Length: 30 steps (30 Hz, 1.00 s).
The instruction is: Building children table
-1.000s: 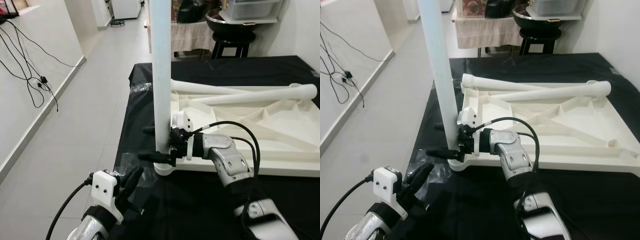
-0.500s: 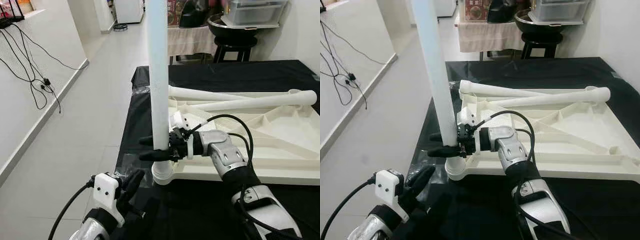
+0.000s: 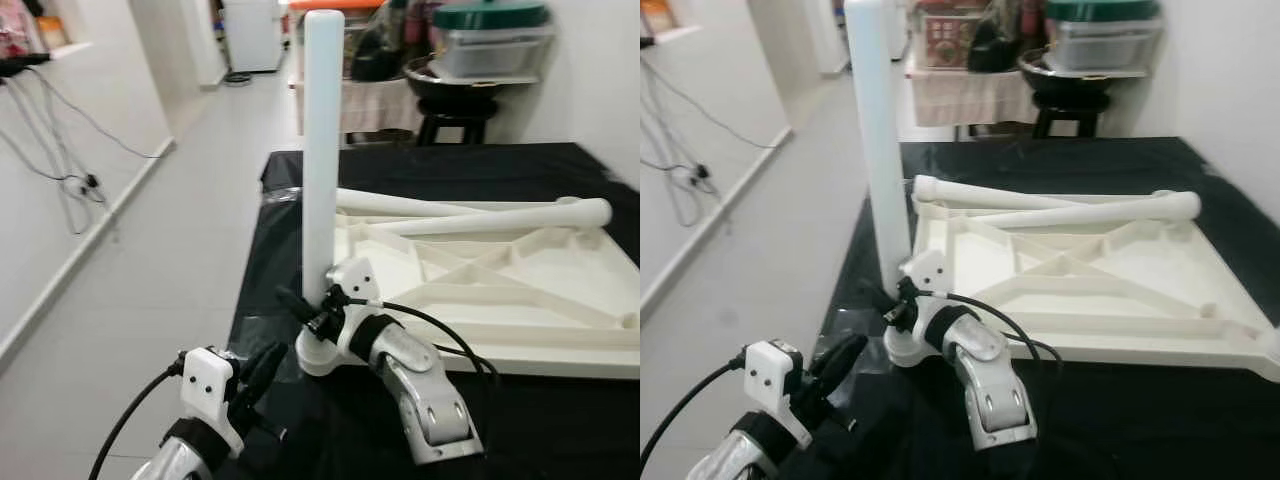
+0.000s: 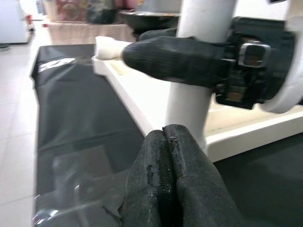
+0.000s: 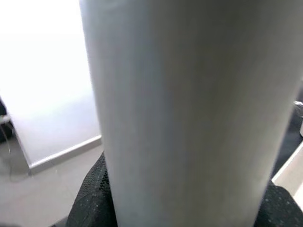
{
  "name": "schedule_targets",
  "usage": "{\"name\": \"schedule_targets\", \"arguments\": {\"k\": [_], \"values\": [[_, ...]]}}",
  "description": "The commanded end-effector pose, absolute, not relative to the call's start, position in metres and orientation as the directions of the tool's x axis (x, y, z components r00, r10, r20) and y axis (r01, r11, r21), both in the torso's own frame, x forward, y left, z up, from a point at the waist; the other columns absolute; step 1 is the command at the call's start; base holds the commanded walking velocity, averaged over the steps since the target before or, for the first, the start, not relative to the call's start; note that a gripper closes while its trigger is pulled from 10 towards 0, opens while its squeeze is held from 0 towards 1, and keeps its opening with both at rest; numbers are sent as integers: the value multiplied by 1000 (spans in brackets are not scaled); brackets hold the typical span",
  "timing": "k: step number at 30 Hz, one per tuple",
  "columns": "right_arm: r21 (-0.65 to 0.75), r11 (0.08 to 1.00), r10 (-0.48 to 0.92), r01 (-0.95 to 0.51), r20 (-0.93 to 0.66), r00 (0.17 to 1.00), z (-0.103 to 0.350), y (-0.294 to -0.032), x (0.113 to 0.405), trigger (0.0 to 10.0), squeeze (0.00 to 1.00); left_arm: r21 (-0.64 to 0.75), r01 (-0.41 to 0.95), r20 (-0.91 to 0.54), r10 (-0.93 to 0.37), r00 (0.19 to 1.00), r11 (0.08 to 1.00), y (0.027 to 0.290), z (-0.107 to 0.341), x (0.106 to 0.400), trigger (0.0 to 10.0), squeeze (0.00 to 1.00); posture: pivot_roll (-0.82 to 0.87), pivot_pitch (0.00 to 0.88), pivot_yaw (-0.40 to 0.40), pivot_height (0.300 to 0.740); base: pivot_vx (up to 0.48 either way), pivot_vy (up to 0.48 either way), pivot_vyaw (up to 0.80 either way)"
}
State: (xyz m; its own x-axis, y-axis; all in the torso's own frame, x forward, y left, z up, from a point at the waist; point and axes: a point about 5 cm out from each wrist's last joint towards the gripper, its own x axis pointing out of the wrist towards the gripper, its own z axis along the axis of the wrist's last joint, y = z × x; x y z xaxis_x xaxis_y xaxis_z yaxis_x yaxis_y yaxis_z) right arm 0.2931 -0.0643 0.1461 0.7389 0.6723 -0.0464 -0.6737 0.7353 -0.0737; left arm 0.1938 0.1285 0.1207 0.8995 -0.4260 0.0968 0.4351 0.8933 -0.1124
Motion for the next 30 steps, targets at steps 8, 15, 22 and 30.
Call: {"name": "schedule_targets", "arguments": {"k": [8,15,22,30], "values": [[-42,705,695,-708,-162,701,127,-72,296,10000,282,-115,427,90,-418,904,897,131,121,194,10000,0,-9,69,38,740,0,0,0],[-5,326,945,-945,-15,326,170,-65,306,10000,1000,-117,427,94,-418,903,896,129,120,197,10000,0,-9,54,41,740,0,0,0],[-43,28,996,-999,-80,32,171,-65,312,10000,0,-118,426,94,-417,904,897,129,119,199,10000,0,5,45,35,740,0,0,0],[38,-30,997,-999,-74,-33,170,-72,331,4275,0,-118,426,94,-417,904,897,128,118,199,10000,0,13,43,29,740,0,0,0]]}}
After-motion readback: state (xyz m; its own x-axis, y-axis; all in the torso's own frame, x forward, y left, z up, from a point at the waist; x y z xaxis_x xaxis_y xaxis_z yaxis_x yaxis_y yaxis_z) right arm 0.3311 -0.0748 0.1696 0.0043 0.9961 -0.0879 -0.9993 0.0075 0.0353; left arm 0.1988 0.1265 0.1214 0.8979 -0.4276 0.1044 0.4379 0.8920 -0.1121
